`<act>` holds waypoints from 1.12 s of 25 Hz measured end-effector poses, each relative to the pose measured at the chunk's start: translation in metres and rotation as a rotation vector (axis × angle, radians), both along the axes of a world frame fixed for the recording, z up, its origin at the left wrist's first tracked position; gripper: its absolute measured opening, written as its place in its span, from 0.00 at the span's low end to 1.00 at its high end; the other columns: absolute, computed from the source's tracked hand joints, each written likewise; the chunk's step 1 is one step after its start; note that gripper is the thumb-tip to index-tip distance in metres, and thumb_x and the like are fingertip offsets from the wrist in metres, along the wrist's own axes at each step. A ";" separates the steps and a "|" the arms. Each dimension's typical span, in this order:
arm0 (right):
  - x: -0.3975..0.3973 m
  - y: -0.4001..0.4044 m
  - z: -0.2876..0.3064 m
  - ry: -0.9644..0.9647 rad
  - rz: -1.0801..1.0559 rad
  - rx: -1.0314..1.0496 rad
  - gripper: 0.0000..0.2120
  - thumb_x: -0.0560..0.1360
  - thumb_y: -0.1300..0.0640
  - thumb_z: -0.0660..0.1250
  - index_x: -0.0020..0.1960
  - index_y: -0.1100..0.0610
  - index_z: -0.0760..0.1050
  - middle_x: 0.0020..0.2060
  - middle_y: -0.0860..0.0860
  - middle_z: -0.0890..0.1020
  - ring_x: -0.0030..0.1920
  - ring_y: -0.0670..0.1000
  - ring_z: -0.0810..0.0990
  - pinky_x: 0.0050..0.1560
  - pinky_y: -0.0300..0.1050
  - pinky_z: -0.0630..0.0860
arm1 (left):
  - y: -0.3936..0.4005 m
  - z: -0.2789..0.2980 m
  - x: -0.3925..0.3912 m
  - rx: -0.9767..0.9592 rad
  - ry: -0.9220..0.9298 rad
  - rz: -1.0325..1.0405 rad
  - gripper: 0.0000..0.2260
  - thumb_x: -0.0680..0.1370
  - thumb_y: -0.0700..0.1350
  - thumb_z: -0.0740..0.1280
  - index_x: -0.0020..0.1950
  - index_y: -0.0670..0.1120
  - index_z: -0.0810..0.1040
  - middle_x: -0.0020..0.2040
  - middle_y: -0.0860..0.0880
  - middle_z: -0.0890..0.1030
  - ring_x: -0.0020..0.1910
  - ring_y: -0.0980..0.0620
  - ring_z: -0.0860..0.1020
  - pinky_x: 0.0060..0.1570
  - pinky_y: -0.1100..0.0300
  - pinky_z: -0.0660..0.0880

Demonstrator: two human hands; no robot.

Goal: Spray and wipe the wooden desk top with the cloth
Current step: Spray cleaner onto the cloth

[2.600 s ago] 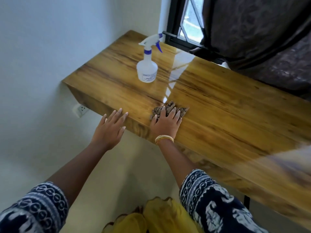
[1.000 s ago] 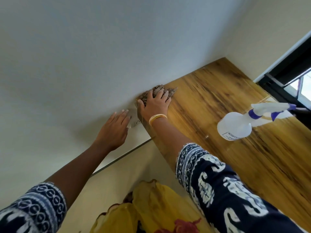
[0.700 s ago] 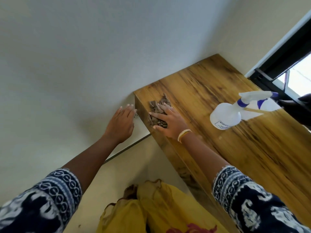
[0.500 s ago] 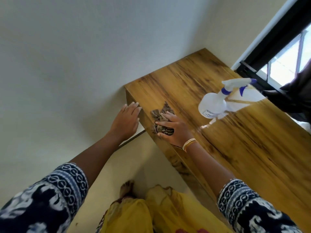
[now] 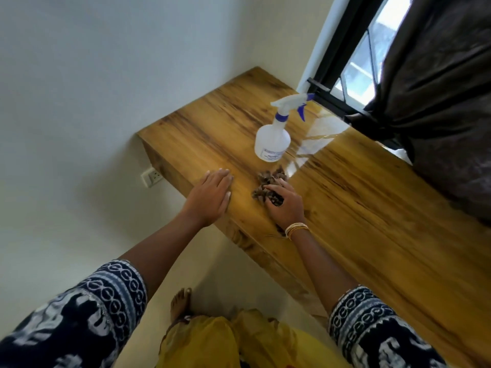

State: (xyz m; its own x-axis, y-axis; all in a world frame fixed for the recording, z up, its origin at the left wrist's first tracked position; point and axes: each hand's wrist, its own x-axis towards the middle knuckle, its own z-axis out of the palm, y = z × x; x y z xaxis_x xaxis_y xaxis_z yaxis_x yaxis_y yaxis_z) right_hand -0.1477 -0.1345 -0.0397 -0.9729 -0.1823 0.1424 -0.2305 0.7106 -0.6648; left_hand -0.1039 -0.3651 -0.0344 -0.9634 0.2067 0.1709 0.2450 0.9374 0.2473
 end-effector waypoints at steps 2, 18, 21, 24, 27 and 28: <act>-0.005 0.011 0.010 -0.038 -0.100 -0.086 0.16 0.71 0.61 0.73 0.59 0.54 0.82 0.63 0.56 0.79 0.66 0.53 0.75 0.68 0.44 0.68 | 0.018 0.007 -0.007 0.037 0.007 -0.022 0.24 0.79 0.50 0.49 0.70 0.40 0.70 0.70 0.41 0.71 0.71 0.44 0.68 0.72 0.46 0.63; -0.102 0.070 0.073 -0.610 -0.280 -1.842 0.20 0.83 0.50 0.57 0.68 0.61 0.71 0.56 0.62 0.81 0.51 0.61 0.84 0.52 0.56 0.82 | 0.074 0.074 -0.165 0.832 -0.184 0.157 0.35 0.69 0.56 0.76 0.71 0.47 0.67 0.66 0.50 0.76 0.64 0.50 0.74 0.54 0.59 0.71; -0.120 0.068 0.078 -0.603 -0.307 -1.844 0.21 0.82 0.50 0.58 0.70 0.61 0.70 0.62 0.61 0.78 0.59 0.61 0.79 0.54 0.58 0.80 | 0.078 0.079 -0.196 0.896 -0.236 0.087 0.37 0.63 0.61 0.78 0.67 0.48 0.72 0.55 0.52 0.81 0.54 0.54 0.78 0.48 0.65 0.72; -0.134 0.070 0.078 -0.597 -0.360 -1.827 0.23 0.81 0.50 0.61 0.71 0.60 0.69 0.68 0.61 0.74 0.66 0.60 0.75 0.58 0.59 0.78 | 0.084 0.086 -0.214 0.842 -0.296 0.000 0.20 0.69 0.53 0.78 0.55 0.50 0.75 0.37 0.54 0.77 0.37 0.60 0.75 0.35 0.74 0.67; -0.145 0.076 0.081 -0.602 -0.358 -1.802 0.26 0.77 0.50 0.65 0.72 0.61 0.69 0.68 0.62 0.74 0.66 0.60 0.75 0.62 0.59 0.74 | 0.094 0.094 -0.227 0.897 -0.352 -0.132 0.13 0.75 0.49 0.73 0.56 0.45 0.80 0.44 0.49 0.82 0.40 0.59 0.77 0.42 0.70 0.70; -0.146 0.079 0.082 -0.606 -0.357 -1.791 0.27 0.76 0.50 0.65 0.71 0.61 0.69 0.67 0.62 0.75 0.64 0.60 0.76 0.62 0.58 0.75 | 0.099 0.098 -0.227 0.949 -0.377 -0.184 0.13 0.77 0.44 0.71 0.60 0.43 0.80 0.50 0.47 0.83 0.43 0.61 0.79 0.44 0.69 0.71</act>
State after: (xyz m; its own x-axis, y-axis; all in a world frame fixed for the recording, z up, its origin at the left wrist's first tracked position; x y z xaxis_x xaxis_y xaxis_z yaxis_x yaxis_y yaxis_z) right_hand -0.2934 -0.0559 0.0423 -0.9105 -0.0404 -0.4116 0.2572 -0.8346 -0.4871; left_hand -0.3308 -0.2658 0.0638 -0.9552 0.2939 0.0345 0.1184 0.2727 0.9548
